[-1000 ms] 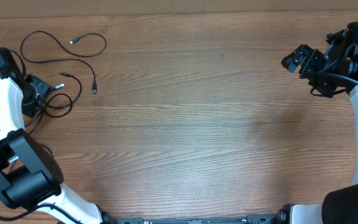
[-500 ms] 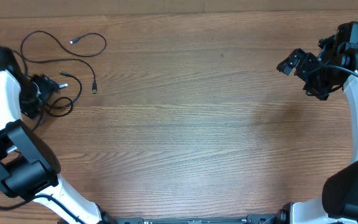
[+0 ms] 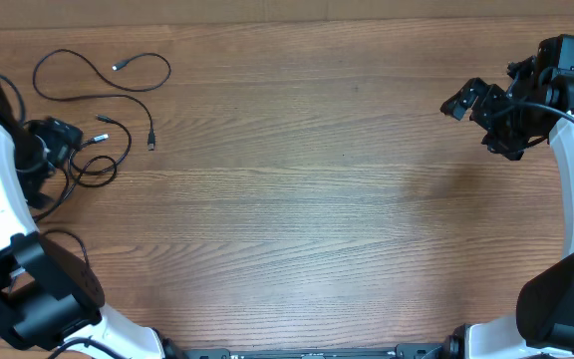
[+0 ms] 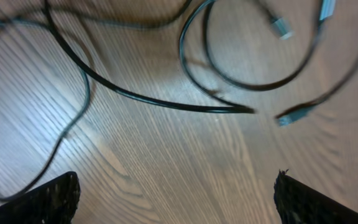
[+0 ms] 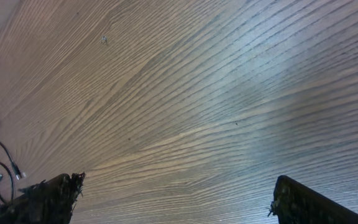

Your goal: Untangle cables

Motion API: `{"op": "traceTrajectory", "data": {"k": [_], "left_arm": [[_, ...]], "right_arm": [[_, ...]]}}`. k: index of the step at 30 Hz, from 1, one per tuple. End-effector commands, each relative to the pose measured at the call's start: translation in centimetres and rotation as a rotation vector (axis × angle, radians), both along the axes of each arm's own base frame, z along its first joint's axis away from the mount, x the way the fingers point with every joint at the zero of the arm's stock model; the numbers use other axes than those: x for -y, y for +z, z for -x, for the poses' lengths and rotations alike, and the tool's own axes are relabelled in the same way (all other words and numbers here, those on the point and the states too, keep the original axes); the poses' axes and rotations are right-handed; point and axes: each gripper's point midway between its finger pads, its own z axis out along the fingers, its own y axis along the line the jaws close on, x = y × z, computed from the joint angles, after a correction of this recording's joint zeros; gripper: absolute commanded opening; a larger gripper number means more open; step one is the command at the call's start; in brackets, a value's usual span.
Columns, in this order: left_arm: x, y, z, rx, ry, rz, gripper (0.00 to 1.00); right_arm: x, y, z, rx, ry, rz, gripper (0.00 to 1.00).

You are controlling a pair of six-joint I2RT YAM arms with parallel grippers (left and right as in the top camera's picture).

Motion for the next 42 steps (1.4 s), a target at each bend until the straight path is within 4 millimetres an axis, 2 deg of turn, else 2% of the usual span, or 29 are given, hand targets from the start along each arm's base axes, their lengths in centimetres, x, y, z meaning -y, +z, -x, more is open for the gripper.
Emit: {"op": "traceTrajectory", "data": {"k": [1,4,6,8,12,14,20,22,25,30,35,36,37,39,42], "left_arm": [[1.4,-3.5,0.3,-0.028,0.034,0.098,1.0],[1.6,-5.5,0.3,-0.018,0.073,0.11,1.0],[1.0,-6.3,-0.5,0.018,0.077,0.088,1.0],[0.1,-6.6,-1.1,0.046,0.079,0.046,0.97],[-1.0,-6.4,-2.5,0.104,0.08,-0.006,0.79],[-1.4,-6.5,-3.1,0.13,0.071,-0.021,0.74],[-1.5,-7.4,-3.5,0.139,0.071,-0.022,0.71],[-1.7,-7.9,-3.9,0.144,0.061,-0.026,0.63],[-1.8,-9.0,-4.1,0.132,0.052,-0.021,0.59],[-1.5,-10.4,-4.9,0.142,0.039,0.018,0.57],[-2.5,-9.6,-7.0,0.23,-0.051,-0.041,0.22],[-2.6,-9.5,-7.4,0.248,-0.069,-0.053,0.11],[-2.8,-9.4,-7.7,0.259,-0.085,-0.065,0.04],[-3.1,-9.0,-8.4,0.289,-0.135,-0.093,0.04],[-2.4,-8.1,-10.4,0.376,-0.295,-0.113,0.04]], "right_arm": [[-0.3,-0.1,-0.2,0.004,0.007,-0.008,1.0],[-0.4,0.0,-0.3,0.007,0.01,-0.007,1.0],[-0.6,-0.1,-0.3,0.006,0.014,-0.008,1.0],[-0.6,-0.1,-0.2,0.004,0.014,-0.007,1.0],[-0.5,0.0,-0.3,0.009,0.014,-0.007,1.0],[-0.6,0.0,-0.4,0.011,0.014,-0.007,1.0],[-0.5,0.0,-0.4,0.012,0.014,-0.006,1.0],[-0.5,0.0,-0.4,0.012,0.014,-0.006,1.0],[-0.5,0.0,-0.4,0.011,0.014,-0.006,1.0],[-0.6,0.0,-0.3,0.008,0.014,-0.007,1.0],[-0.6,-0.1,-0.1,0.0,0.014,-0.008,1.0],[-0.6,-0.1,-0.1,0.0,0.014,-0.008,1.0],[-0.6,-0.1,-0.1,0.001,0.014,-0.008,1.0],[-0.6,-0.1,-0.1,0.001,0.014,-0.008,1.0],[-0.6,-0.1,-0.1,0.0,0.014,-0.009,1.0]]}}
